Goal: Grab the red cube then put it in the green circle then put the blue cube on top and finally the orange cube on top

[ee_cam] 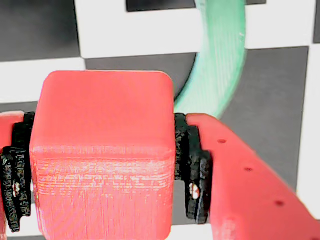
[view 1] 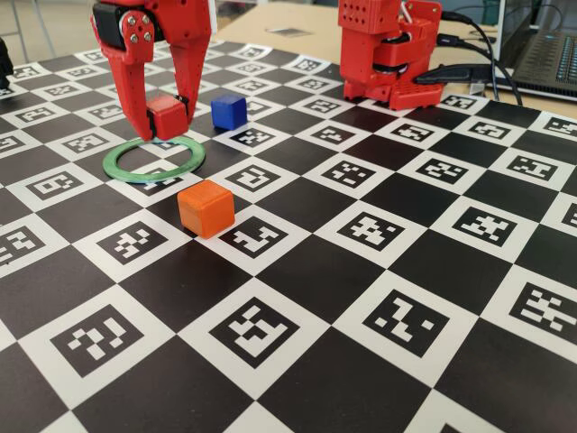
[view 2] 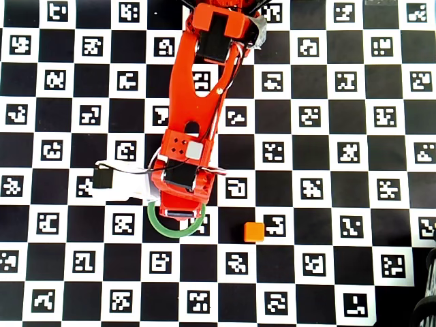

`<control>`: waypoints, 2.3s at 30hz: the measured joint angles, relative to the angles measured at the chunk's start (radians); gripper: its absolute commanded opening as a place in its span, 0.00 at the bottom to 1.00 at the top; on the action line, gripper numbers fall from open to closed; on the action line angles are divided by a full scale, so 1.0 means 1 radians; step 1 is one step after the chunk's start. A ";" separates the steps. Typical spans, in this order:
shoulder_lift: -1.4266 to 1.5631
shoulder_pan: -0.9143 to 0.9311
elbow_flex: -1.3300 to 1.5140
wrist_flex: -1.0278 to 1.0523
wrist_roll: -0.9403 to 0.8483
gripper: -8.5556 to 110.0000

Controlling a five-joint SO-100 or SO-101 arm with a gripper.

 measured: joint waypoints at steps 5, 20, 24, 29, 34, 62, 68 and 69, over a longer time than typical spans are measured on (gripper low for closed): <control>-0.035 0.000 -0.005 -0.031 0.000 0.15; -0.100 0.035 -0.021 -0.064 -0.032 0.15; -0.100 0.035 -0.023 -0.074 -0.038 0.15; -0.100 0.035 -0.023 -0.083 -0.034 0.15; -0.100 0.035 -0.023 -0.083 -0.034 0.15; -0.100 0.035 -0.037 -0.040 -0.034 0.28; -0.049 0.035 -0.109 0.074 -0.014 0.30; -0.026 0.035 -0.121 0.095 -0.009 0.31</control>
